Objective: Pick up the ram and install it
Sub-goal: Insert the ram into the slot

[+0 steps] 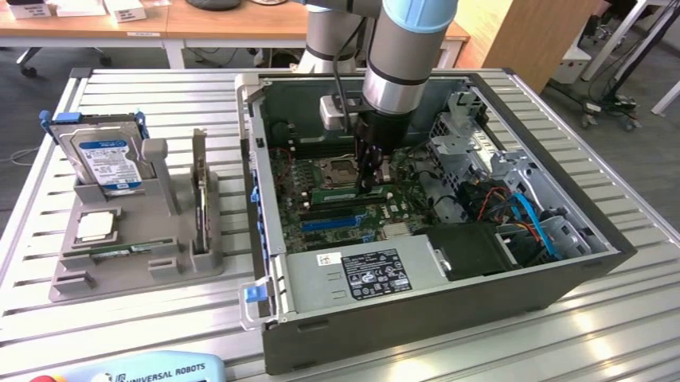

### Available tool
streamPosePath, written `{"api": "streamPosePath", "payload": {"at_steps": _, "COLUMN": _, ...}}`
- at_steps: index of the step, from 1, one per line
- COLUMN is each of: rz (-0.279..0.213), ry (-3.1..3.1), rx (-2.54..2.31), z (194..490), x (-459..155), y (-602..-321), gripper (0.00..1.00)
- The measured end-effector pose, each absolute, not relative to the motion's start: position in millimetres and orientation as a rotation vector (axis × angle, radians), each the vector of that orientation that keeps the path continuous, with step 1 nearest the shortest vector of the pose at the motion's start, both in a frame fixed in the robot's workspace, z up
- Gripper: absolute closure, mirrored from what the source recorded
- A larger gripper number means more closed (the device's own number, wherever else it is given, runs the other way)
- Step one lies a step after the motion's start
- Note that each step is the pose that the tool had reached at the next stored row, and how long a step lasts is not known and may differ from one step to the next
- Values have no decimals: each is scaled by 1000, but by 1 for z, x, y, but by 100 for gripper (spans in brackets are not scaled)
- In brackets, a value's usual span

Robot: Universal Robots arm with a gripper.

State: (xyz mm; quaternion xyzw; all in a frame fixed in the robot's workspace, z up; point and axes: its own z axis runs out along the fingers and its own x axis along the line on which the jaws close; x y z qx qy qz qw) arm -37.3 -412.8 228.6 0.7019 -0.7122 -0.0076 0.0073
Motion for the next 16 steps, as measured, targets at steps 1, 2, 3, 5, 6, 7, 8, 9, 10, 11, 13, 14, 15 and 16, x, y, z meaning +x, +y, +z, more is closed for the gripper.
{"api": "streamPosePath", "payload": {"at_steps": 1, "rz": -24, "ry": -2229, "rx": 2193, "z": 229, "x": -37, "y": -413, "gripper": 89}}
{"api": "streamPosePath", "payload": {"at_steps": 2, "rz": -24, "ry": -2230, "rx": 2192, "z": 229, "x": -37, "y": -413, "gripper": 89}}
{"api": "streamPosePath", "payload": {"at_steps": 3, "rz": -24, "ry": -2230, "rx": 2192, "z": 229, "x": -37, "y": -413, "gripper": 89}}
{"api": "streamPosePath", "payload": {"at_steps": 5, "rz": -24, "ry": -2230, "rx": 2192, "z": 229, "x": -37, "y": -413, "gripper": 89}}
{"api": "streamPosePath", "payload": {"at_steps": 6, "rz": -24, "ry": -2230, "rx": 2192, "z": 229, "x": -37, "y": -413, "gripper": 89}}
{"api": "streamPosePath", "payload": {"at_steps": 7, "rz": -24, "ry": -2230, "rx": 2192, "z": 228, "x": -37, "y": -413, "gripper": 89}}
{"api": "streamPosePath", "payload": {"at_steps": 8, "rz": -24, "ry": -2230, "rx": 2192, "z": 228, "x": -37, "y": -413, "gripper": 89}}
{"api": "streamPosePath", "payload": {"at_steps": 9, "rz": -24, "ry": -2230, "rx": 2192, "z": 228, "x": -37, "y": -413, "gripper": 89}}
{"api": "streamPosePath", "payload": {"at_steps": 10, "rz": -24, "ry": -2230, "rx": 2192, "z": 228, "x": -37, "y": -413, "gripper": 89}}
{"api": "streamPosePath", "payload": {"at_steps": 11, "rz": -24, "ry": -2230, "rx": 2192, "z": 228, "x": -37, "y": -413, "gripper": 89}}
{"api": "streamPosePath", "payload": {"at_steps": 13, "rz": -24, "ry": -2230, "rx": 2191, "z": 227, "x": -37, "y": -413, "gripper": 89}}
{"api": "streamPosePath", "payload": {"at_steps": 14, "rz": -24, "ry": -2231, "rx": 2191, "z": 227, "x": -37, "y": -413, "gripper": 89}}
{"api": "streamPosePath", "payload": {"at_steps": 15, "rz": -24, "ry": -2231, "rx": 2191, "z": 227, "x": -37, "y": -413, "gripper": 89}}
{"api": "streamPosePath", "payload": {"at_steps": 16, "rz": -24, "ry": -2231, "rx": 2191, "z": 227, "x": -37, "y": -413, "gripper": 89}}
